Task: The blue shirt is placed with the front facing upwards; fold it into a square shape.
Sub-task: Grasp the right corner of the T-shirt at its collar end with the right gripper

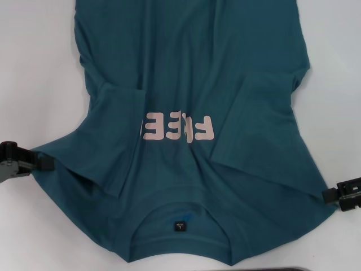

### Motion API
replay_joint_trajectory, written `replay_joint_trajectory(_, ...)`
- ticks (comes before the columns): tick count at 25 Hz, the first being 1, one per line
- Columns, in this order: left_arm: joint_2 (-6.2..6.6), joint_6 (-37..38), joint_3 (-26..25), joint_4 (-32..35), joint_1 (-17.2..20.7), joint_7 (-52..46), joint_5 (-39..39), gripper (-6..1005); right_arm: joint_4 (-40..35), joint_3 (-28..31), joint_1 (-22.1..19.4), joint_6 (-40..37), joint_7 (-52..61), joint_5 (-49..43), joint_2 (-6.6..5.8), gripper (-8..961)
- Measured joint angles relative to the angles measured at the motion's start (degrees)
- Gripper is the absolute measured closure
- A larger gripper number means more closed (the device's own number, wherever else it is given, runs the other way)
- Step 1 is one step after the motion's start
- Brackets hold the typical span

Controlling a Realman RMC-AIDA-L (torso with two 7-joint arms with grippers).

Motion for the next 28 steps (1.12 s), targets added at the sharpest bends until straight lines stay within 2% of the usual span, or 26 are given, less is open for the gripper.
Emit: replay_joint_trajectory(28,0.09,-0.1,0.0,0.0,0.0,0.0,0.0,987,0.5,0.0,1.2,0.5,-0.6,-0.5,1.33,44)
